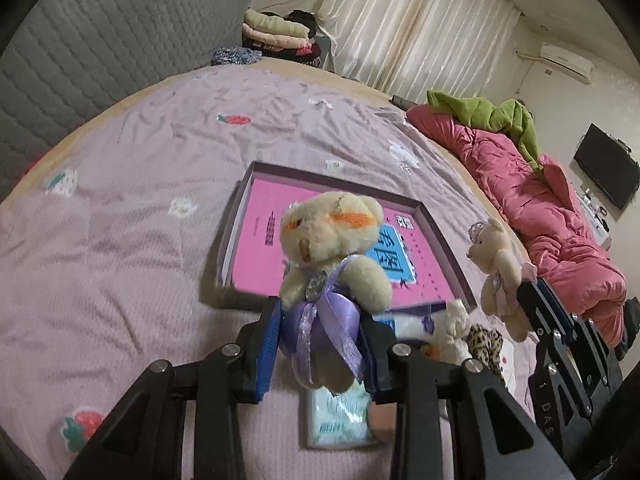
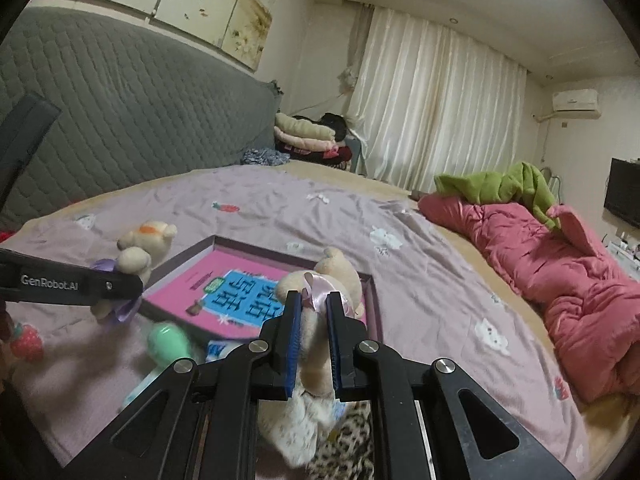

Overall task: Organize soft objects
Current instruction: 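Lift and carry both held teddy bears over the box with the pink book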

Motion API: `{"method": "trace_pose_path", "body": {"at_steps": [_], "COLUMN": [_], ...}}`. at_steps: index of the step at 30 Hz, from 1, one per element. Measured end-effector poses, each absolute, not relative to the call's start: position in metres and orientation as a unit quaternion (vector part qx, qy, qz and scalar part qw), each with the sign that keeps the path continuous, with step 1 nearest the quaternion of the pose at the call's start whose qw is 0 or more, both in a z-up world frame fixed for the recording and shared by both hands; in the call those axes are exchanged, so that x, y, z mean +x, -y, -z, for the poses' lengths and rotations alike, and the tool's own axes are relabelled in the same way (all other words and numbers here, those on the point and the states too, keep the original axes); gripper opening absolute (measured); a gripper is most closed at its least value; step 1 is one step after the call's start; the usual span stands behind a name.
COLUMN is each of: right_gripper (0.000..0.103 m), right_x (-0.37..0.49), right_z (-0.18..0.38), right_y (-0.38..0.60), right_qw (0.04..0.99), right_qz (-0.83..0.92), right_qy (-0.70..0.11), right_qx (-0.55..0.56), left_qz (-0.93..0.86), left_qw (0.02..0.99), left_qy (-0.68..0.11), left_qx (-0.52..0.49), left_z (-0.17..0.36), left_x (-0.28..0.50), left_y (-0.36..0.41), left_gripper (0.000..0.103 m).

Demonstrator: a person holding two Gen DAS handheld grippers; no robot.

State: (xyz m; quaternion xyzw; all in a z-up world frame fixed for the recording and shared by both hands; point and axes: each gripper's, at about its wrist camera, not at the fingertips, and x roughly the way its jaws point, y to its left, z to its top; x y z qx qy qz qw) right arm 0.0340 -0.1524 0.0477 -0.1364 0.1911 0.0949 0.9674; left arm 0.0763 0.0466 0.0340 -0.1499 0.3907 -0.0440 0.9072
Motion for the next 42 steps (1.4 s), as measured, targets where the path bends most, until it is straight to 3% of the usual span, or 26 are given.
{"method": "trace_pose_path", "body": {"at_steps": [19, 29, 42], "right_gripper": [0.013, 0.013, 0.017], "right_x": [0.149, 0.167, 0.158], "right_z": [-0.015, 0.024, 0.034], "right_y": [0.18, 0.183, 0.188], "right_qw": [0.954, 0.933, 0.922], "right_qz": [-0.081, -0.077, -0.105], "right_qy": [-0.262, -0.326, -0.35], "right_qx": [-0.119, -0.131, -0.126], "left_qz": [0.016, 0.007, 0.001], "left_qw": [0.892, 0.883, 0.874], "left_qy": [-0.431, -0.457, -0.48], "left_qx": [-0.138, -0.107, -0.081], "left_z": [-0.004, 0.02, 0.032], "left_x": [0.167, 0.181, 0.189], "left_y": [-0.06, -0.056, -0.051], "left_gripper": [0.035, 0.036, 0.036]}}
